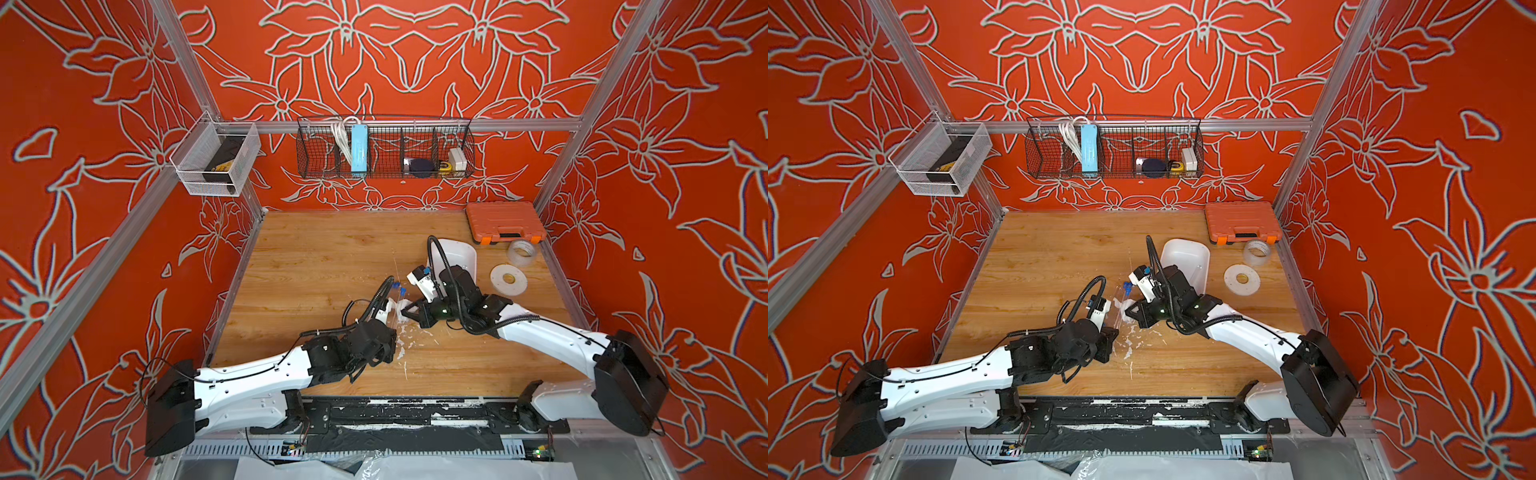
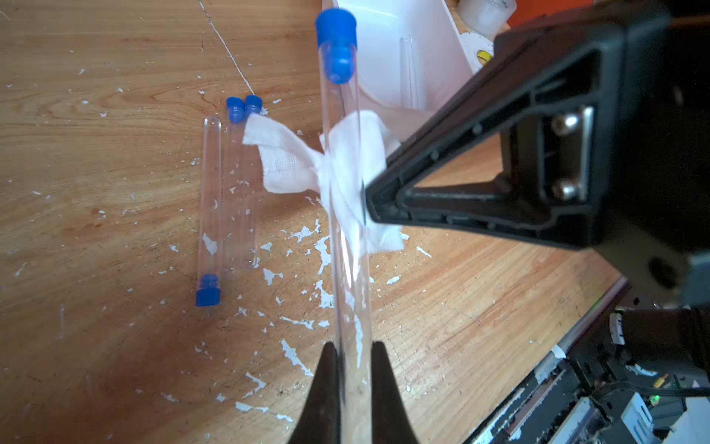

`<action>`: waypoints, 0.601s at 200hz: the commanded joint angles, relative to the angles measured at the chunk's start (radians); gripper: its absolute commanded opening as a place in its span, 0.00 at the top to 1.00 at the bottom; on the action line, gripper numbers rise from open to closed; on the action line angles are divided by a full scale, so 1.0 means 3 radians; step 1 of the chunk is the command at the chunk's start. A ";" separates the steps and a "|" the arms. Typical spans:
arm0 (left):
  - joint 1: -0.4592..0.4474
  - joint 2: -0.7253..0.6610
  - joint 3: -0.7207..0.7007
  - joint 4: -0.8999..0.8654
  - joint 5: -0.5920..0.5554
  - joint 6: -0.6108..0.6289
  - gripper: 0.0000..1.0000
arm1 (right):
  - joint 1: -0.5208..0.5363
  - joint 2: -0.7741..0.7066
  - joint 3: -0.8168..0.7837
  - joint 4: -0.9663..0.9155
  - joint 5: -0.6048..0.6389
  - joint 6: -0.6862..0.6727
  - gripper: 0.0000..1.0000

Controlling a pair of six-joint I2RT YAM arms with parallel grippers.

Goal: Wipe the exteriors of test tubes
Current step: Wipe the dirt from the test tube.

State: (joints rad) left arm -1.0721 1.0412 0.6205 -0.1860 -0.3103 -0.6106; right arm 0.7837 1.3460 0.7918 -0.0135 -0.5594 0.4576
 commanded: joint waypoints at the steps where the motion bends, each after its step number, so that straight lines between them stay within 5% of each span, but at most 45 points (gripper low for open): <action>1: 0.0029 0.0049 0.0065 0.0134 0.0053 -0.0031 0.96 | 0.0181 -0.0034 -0.0094 0.0321 -0.0002 0.0142 1.00; 49: 0.0066 0.0048 0.0118 0.0162 0.0056 -0.0026 0.96 | 0.0449 -0.0062 -0.0218 0.0489 0.0212 0.0251 1.00; 120: 0.0071 -0.0024 0.0071 0.0112 0.0233 -0.0041 0.96 | 0.0319 -0.0125 0.0006 0.0091 0.0442 -0.0049 1.00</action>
State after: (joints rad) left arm -1.0473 1.0519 0.6209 -0.1772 -0.2939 -0.6147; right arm 0.9020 1.3262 0.7418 0.0120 -0.4515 0.4835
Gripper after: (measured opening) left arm 0.078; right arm 0.050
